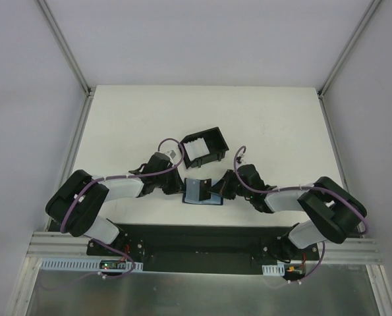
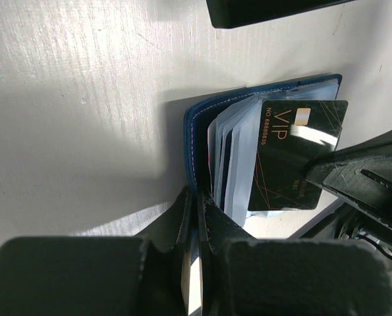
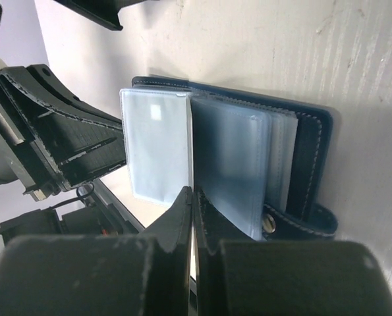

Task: Put the credit cards into the card holder
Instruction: Insert the credit card into the card holder.

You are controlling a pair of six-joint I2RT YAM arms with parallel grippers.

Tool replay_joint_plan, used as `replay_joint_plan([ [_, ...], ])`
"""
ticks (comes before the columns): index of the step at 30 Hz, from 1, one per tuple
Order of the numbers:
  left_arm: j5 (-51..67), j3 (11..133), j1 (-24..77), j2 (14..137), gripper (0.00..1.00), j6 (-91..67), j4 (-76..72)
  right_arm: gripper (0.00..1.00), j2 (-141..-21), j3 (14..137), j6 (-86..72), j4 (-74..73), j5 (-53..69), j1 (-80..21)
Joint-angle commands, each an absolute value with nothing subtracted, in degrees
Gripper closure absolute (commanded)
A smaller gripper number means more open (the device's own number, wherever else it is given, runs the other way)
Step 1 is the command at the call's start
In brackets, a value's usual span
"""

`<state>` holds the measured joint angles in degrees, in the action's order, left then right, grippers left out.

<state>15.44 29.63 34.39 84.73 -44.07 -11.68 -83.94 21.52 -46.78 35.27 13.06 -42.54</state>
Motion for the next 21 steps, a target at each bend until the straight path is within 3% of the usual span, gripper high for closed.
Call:
replay_joint_plan([
  [1, 10.8, 26.5, 34.1, 87.7, 1.0, -42.3, -2.0, 0.99, -87.6, 19.9, -50.4, 46.0, 15.0, -42.1],
  [12, 10.7, 26.6, 34.1, 88.1, 1.0, -42.2, -1.9, 1.0, -91.5, 19.0, -53.8, 51.8, 18.2, -42.0],
  [21, 9.8, 26.6, 34.1, 87.8, 1.0, -42.1, -1.9, 1.0, -87.4, 18.5, -51.0, 44.0, 16.1, -41.3],
])
